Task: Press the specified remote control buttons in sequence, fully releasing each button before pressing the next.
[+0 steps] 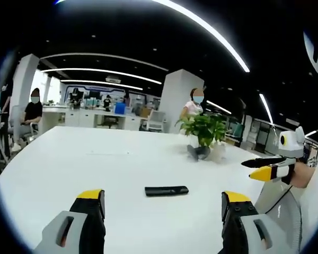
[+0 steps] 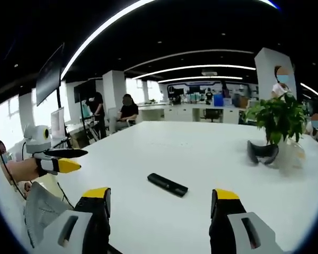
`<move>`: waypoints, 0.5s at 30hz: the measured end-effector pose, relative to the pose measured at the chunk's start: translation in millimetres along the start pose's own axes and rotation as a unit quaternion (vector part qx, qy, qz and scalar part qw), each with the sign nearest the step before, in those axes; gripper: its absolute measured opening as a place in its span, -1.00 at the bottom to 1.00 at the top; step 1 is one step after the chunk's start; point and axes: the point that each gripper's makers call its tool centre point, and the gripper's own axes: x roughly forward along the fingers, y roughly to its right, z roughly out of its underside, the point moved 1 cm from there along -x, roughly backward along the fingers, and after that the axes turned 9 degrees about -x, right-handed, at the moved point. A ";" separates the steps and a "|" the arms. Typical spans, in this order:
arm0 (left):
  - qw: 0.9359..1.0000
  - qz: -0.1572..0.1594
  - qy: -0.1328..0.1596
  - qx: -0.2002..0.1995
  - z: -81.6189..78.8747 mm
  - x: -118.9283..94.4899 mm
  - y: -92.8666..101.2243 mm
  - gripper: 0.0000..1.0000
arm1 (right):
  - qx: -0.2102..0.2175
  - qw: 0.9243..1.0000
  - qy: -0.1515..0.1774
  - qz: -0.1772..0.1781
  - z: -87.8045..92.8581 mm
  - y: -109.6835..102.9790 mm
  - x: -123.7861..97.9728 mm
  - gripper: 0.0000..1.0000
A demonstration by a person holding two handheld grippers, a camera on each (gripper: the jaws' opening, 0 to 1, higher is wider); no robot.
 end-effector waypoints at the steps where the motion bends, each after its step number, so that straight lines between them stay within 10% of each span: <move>1: 1.000 0.000 -0.001 0.001 0.0 0.4 -0.8 0.89 | 0.002 1.000 0.000 0.002 0.3 0.7 -0.1 0.53; 15: 0.992 0.037 -0.099 0.064 21.3 22.4 0.5 0.88 | 0.016 1.000 -0.018 0.013 11.6 9.8 0.4 0.51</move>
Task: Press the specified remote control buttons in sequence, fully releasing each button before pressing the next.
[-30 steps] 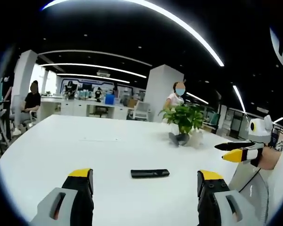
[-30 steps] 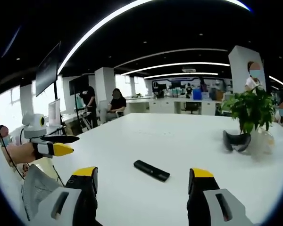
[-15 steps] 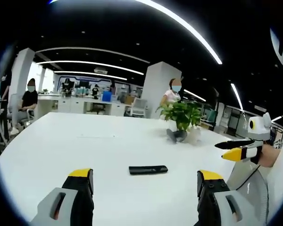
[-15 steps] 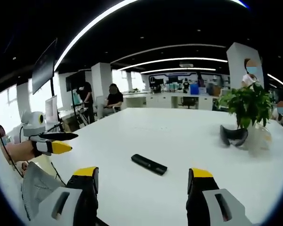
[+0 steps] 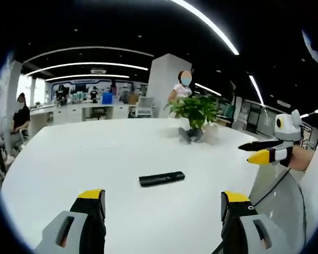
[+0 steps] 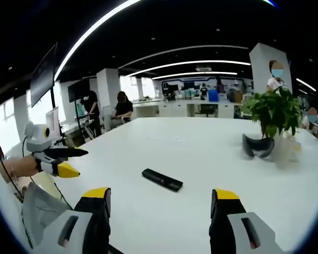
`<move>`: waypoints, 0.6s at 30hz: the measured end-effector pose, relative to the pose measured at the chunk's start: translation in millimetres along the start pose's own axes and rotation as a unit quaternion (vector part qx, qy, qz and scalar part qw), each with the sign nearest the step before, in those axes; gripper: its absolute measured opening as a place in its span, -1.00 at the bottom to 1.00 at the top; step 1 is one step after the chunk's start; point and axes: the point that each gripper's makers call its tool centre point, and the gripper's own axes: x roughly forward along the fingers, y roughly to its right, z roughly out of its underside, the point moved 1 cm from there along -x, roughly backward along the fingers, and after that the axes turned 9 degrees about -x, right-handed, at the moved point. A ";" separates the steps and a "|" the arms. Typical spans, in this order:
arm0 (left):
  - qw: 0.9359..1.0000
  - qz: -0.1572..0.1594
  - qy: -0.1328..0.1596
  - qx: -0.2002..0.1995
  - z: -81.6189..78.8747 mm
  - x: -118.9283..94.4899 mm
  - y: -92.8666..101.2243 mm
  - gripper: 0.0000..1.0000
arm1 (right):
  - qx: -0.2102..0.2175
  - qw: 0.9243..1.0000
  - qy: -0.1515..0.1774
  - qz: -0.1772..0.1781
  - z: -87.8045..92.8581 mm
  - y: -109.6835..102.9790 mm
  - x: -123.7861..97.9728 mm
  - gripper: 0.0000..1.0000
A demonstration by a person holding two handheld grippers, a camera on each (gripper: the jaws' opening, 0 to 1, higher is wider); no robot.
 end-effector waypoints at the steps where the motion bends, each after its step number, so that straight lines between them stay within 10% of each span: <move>1: 1.000 0.002 -0.011 0.008 1.0 3.3 -0.7 0.87 | 0.000 1.000 -0.001 0.000 0.5 0.1 0.2 0.50; 7: 0.992 0.031 -0.095 0.077 5.5 29.5 -3.3 0.87 | 0.006 1.000 -0.017 -0.017 7.9 -3.1 3.3 0.34; 18: 0.956 0.101 -0.210 0.177 12.5 78.0 -9.9 0.82 | 0.004 0.997 -0.055 -0.045 25.6 -10.5 5.5 0.23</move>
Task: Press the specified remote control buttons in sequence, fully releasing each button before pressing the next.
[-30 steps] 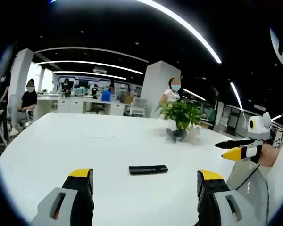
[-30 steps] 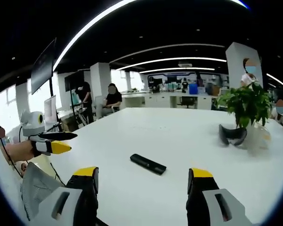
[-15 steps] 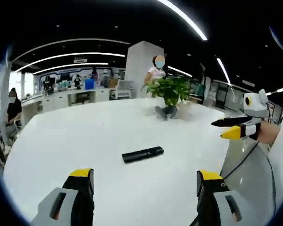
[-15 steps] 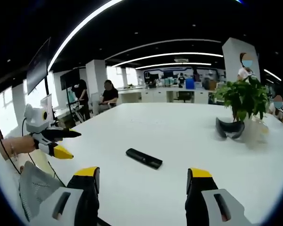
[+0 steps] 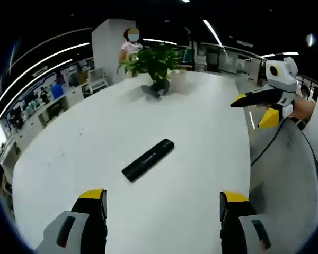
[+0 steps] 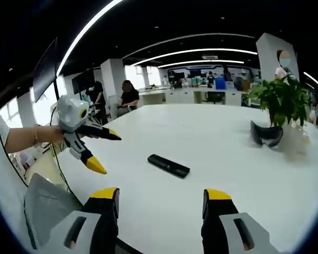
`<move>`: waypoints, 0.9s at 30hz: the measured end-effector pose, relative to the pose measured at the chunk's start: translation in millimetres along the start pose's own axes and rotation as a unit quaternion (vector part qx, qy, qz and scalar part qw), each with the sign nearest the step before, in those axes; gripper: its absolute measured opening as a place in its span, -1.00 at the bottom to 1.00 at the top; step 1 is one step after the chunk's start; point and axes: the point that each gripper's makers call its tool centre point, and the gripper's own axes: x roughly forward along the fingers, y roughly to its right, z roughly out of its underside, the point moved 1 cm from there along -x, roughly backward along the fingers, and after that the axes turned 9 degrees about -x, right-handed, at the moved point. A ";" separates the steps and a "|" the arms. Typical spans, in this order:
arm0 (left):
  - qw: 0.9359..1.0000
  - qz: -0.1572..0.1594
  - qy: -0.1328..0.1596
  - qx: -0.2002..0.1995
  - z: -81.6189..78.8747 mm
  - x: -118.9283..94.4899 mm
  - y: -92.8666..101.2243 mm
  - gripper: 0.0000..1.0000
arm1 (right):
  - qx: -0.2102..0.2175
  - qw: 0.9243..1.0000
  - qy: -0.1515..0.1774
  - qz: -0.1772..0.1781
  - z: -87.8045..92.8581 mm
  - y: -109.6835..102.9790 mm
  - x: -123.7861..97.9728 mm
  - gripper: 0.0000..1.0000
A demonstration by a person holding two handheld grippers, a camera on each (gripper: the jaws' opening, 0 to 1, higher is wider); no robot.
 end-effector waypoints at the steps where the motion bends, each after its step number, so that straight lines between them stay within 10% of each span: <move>1: 1.000 0.010 -0.019 0.012 -0.4 5.5 -2.3 0.81 | 0.000 1.000 -0.009 -0.002 3.2 -0.5 -0.1 0.23; 11: 0.991 0.074 -0.102 0.052 -13.3 45.7 -33.7 0.57 | -0.005 0.999 -0.042 -0.016 18.6 0.1 -2.0 -0.07; 27: 0.958 0.124 -0.208 0.155 -9.2 107.5 -51.5 0.23 | -0.004 0.997 -0.071 -0.025 29.4 9.3 2.9 -0.44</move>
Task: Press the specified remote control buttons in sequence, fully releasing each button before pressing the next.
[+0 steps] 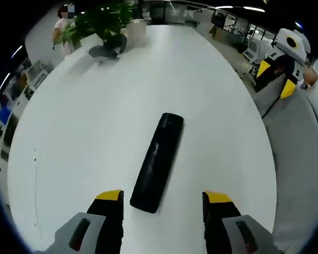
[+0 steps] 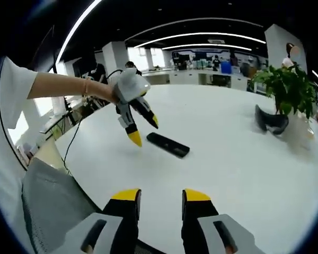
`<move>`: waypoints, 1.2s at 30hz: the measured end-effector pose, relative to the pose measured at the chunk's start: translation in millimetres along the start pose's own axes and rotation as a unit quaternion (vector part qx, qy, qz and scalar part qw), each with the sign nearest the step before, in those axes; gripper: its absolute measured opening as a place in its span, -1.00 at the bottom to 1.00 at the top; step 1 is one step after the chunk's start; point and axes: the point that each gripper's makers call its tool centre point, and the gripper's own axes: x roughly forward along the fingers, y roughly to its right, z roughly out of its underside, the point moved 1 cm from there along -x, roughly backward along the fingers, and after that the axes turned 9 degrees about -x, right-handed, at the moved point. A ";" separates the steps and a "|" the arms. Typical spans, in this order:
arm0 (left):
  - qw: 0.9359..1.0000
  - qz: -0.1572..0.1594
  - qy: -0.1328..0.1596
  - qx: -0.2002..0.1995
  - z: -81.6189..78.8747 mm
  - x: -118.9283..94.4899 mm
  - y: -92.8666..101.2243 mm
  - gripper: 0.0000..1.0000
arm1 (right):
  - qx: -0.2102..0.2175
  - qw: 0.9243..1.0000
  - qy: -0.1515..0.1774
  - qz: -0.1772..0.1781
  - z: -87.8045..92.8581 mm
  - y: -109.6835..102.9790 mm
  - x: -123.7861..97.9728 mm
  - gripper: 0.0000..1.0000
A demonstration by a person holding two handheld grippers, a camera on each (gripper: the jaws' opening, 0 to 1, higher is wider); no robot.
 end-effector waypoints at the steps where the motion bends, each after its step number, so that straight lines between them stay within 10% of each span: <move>1: 1.000 0.002 -0.010 0.004 1.1 3.6 -2.1 0.22 | 0.001 1.000 0.000 0.000 0.3 0.9 -0.2 -0.45; 14: 0.998 -0.015 -0.025 0.049 -1.3 13.0 -14.0 -0.49 | 0.013 1.000 -0.007 0.000 4.8 6.5 3.1 -0.53; 36: 0.998 -0.022 -0.033 0.047 22.1 9.2 32.9 -0.52 | 0.001 1.000 -0.006 -0.008 4.6 1.6 2.3 -0.57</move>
